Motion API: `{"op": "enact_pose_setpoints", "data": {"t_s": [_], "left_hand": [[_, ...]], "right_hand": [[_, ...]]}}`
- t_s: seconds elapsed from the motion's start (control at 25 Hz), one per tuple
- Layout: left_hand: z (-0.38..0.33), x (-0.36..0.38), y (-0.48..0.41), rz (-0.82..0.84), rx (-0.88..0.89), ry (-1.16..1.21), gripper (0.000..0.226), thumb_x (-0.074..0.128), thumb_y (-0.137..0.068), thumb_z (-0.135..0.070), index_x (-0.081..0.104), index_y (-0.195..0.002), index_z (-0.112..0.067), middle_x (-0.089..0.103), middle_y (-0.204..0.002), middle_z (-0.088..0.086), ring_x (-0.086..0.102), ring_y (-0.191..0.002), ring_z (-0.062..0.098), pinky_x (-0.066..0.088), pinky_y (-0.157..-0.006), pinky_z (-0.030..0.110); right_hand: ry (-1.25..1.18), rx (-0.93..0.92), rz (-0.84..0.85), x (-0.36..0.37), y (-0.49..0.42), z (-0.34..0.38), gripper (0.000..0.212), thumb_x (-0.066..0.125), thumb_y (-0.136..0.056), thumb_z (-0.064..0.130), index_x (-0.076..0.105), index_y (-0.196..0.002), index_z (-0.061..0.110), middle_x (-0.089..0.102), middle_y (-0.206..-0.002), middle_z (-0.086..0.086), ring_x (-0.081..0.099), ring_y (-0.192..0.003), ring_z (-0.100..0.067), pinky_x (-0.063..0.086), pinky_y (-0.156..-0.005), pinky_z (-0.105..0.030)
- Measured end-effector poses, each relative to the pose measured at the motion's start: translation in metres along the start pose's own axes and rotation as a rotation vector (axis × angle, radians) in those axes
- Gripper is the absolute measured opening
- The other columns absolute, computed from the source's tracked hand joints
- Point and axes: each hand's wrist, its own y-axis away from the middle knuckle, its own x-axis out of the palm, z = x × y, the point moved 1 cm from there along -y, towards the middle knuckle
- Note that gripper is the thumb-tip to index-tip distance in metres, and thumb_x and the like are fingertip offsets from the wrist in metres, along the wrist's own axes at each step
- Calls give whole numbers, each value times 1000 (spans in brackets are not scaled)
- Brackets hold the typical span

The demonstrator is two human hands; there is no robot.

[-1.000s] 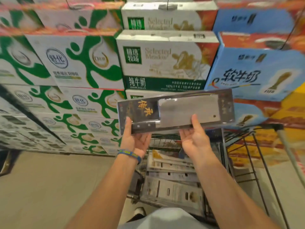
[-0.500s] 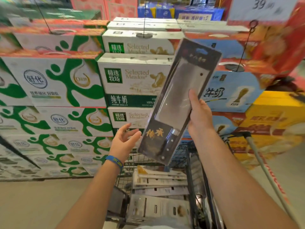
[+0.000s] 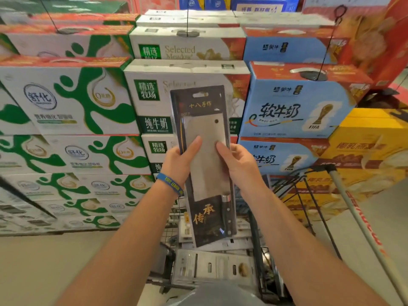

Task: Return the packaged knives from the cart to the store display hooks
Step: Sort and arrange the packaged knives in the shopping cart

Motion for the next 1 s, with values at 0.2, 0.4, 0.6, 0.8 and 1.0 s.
{"op": "enact_pose_setpoints", "data": {"t_s": [0.2, 0.4, 0.6, 0.8, 1.0], "left_hand": [[39, -31, 21, -138, 105, -344, 10, 75, -81, -28, 75, -78, -19, 74, -74, -8, 67, -71, 5, 56, -66, 28], [105, -73, 58, -25, -119, -571, 19, 67, -85, -5, 69, -100, 7, 73, -96, 22, 70, -90, 28, 56, -81, 39], [146, -109, 89, 94, -332, -589, 38, 74, -85, -8, 61, -118, -22, 72, -100, -13, 67, -90, -6, 55, -85, 24], [167, -137, 113, -44, -380, -374, 33, 70, -88, -28, 54, -112, -45, 68, -97, -38, 64, -97, -13, 52, -77, 10], [170, -180, 80, -321, -583, -1336, 52, 59, -84, -65, 61, -107, -20, 73, -102, 8, 66, -95, 34, 43, -69, 31]], "right_hand": [[56, 434, 75, 42, -12, -43, 87, 40, -86, 84, 53, -146, 23, 57, -146, -2, 59, -126, -27, 51, -103, -51], [-173, 601, 210, 104, 7, -100, 73, 41, -91, 80, 74, -111, 18, 79, -104, -3, 71, -96, -25, 55, -87, -40], [-96, 666, 272, 141, 30, -175, 74, 36, -93, 80, 69, -127, 23, 73, -124, -5, 69, -112, -25, 56, -94, -43], [-233, 739, 372, 167, 59, -243, 72, 19, -98, 75, 62, -136, 30, 63, -139, -7, 57, -129, -25, 36, -118, -54], [-37, 617, 500, 206, 77, -268, 78, 29, -92, 77, 49, -149, 28, 54, -150, -3, 47, -140, -24, 32, -119, -54]]}}
